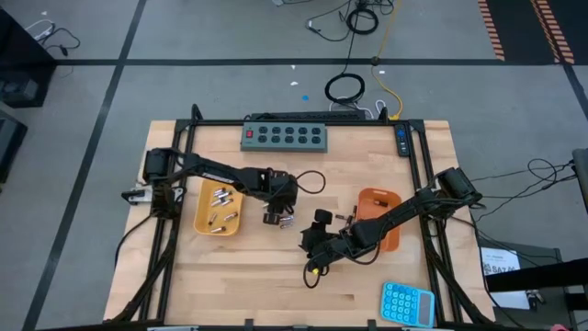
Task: Sort batteries
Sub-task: Put the silver battery into the yellow bin
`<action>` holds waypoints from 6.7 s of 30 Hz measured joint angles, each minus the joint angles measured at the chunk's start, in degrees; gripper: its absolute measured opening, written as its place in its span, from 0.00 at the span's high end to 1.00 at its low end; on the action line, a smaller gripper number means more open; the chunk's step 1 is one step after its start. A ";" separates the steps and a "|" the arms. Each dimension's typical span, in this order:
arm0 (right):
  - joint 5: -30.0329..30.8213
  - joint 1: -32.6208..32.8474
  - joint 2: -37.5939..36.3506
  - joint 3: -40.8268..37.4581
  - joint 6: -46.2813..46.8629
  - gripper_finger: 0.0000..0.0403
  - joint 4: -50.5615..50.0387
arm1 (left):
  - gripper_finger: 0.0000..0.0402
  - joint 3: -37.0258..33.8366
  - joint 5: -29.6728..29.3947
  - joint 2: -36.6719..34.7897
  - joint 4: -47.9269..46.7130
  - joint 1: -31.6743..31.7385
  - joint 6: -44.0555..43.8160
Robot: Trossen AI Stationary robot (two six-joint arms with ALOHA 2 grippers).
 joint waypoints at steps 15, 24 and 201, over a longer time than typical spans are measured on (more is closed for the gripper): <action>3.82 0.09 1.07 -0.26 1.73 0.54 0.15 | 0.90 4.49 -3.36 -2.71 -9.67 -0.07 1.27; 6.04 0.90 2.28 -0.37 3.87 0.54 0.23 | 0.90 -3.07 1.88 -22.62 -20.93 -0.16 -14.62; 7.14 3.76 4.86 2.54 9.60 0.54 3.08 | 0.59 -16.59 -16.63 -40.60 -14.21 -11.82 -37.03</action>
